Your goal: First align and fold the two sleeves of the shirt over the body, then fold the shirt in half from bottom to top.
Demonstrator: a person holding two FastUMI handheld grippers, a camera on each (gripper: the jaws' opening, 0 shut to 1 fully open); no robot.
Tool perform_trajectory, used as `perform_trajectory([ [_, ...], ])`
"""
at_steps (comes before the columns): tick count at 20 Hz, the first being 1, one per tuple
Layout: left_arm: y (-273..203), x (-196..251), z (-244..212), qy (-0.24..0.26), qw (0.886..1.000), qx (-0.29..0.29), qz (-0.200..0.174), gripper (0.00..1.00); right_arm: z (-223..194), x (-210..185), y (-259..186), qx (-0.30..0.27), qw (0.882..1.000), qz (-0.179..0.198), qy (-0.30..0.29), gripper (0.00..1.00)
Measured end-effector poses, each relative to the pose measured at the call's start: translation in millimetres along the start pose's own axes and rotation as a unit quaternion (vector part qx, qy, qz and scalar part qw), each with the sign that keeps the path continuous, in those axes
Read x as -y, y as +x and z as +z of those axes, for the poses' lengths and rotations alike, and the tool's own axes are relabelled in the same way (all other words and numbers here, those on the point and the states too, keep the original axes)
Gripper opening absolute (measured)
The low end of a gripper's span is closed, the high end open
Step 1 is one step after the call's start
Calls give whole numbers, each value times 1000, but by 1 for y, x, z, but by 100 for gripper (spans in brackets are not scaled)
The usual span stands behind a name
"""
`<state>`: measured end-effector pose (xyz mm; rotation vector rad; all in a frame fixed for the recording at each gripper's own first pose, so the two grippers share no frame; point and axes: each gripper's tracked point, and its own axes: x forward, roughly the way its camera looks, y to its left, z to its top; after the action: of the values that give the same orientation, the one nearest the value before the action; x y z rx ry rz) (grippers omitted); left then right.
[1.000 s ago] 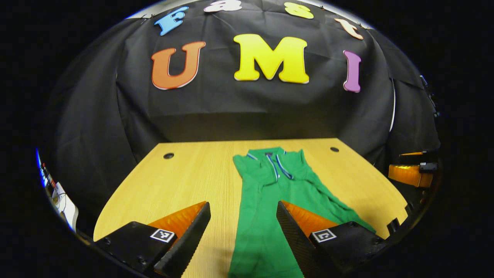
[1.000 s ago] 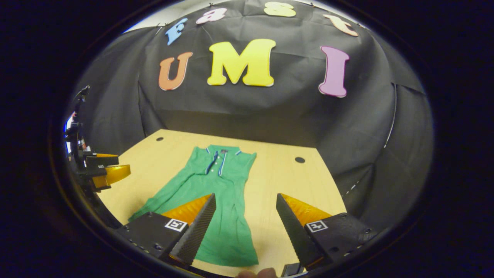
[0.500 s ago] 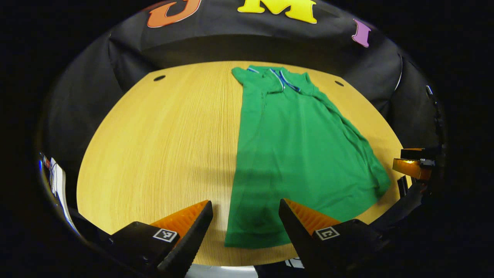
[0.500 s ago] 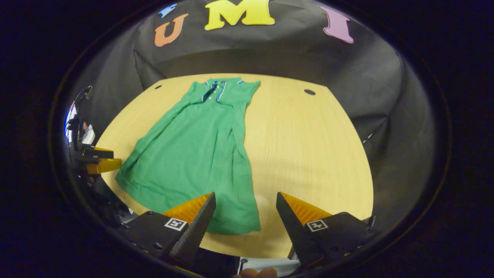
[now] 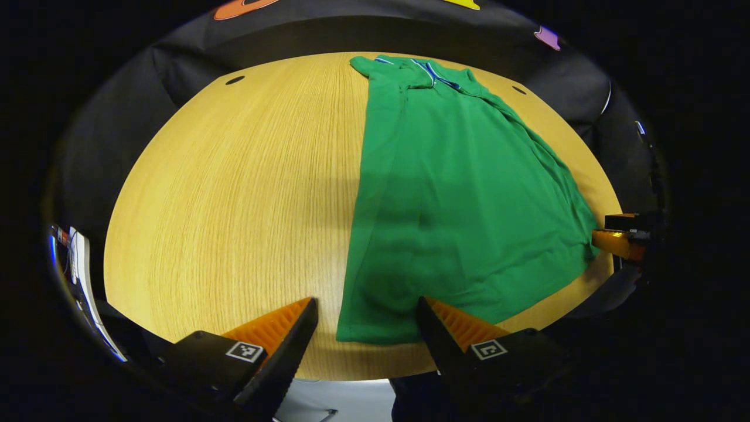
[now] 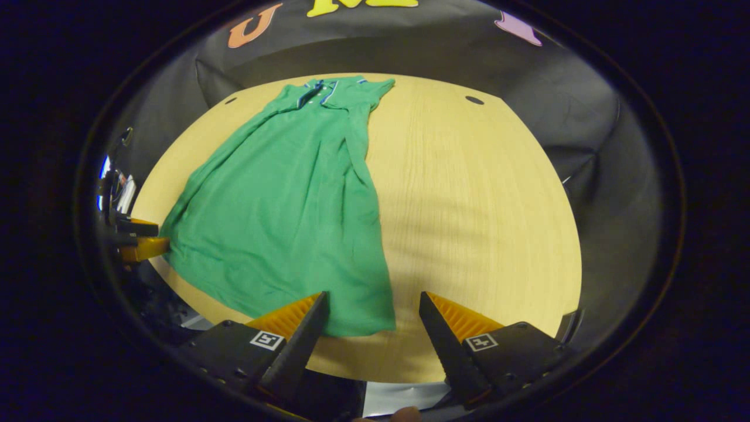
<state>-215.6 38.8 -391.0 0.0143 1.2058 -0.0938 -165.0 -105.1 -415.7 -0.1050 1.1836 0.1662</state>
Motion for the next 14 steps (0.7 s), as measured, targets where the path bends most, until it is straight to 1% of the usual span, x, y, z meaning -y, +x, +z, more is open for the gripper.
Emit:
perform_trajectory([
  [3,-1,1,-3,9,1000,-5,-2,100,-7,-5,2,-17,1000,13,15,95],
  [5,-2,4,-5,9,1000,-17,-2,100,-5,-9,3,-26,999,16,12,76],
  [6,-1,7,-6,7,1000,-20,-3,100,-7,-10,4,-29,999,19,11,73],
  [7,-2,9,-6,8,1000,-22,-5,100,-7,-12,4,-30,999,24,12,56],
  [8,-4,10,-7,8,1000,-24,-7,85,-6,-14,3,-30,999,29,14,44],
  [9,-4,12,-8,8,1000,-28,-11,75,-5,-14,3,-32,999,29,14,25],
  [10,-4,13,-9,8,999,-32,-16,59,-5,-21,6,-28,998,46,23,24],
  [11,-4,16,-9,4,999,-36,-26,50,-9,-21,-1,-35,998,44,25,7],
  [12,-4,19,-9,-1,999,-40,-35,28,-7,-21,5,-35,998,46,23,5],
  [14,-6,25,-9,-10,998,-45,-50,12,-3,-21,2,-33,998,47,18,4],
])
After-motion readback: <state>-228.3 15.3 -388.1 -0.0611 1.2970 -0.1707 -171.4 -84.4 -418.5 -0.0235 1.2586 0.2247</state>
